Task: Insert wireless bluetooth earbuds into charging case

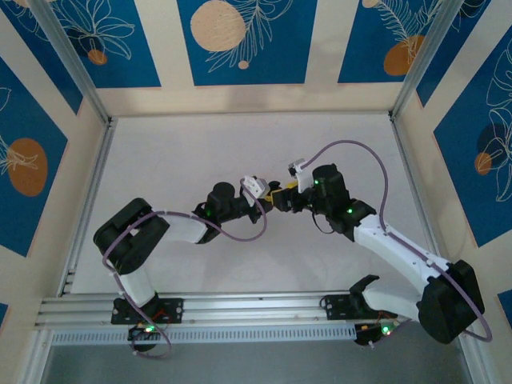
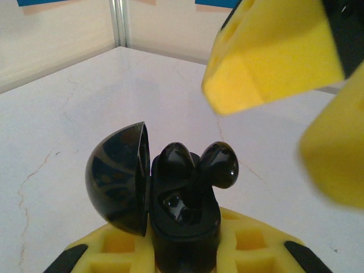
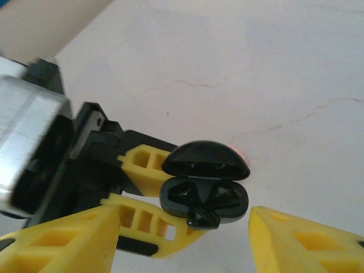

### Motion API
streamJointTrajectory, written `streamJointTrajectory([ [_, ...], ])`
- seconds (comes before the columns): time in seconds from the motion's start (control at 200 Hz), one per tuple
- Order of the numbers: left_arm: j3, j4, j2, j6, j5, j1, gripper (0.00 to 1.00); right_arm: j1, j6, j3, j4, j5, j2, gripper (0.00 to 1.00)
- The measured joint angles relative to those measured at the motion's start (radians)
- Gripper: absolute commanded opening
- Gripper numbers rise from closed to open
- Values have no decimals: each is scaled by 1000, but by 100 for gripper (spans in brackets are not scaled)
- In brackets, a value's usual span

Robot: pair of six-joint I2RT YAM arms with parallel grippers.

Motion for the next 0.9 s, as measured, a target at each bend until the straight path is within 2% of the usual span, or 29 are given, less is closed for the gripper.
streamJointTrajectory([
  [0.235,0,6,0,0,0,0,19,-57,32,0,2,-98,-62,61],
  [0.5,0,7,-4,4,0,0,19,-191,130,0,-4,-294,-77,45],
  [0.665,0,7,-4,3,1,0,19,-257,201,-18,19,-433,-20,34],
  [0.9,0,7,-5,4,1,0,19,-283,273,-33,71,-556,113,30],
])
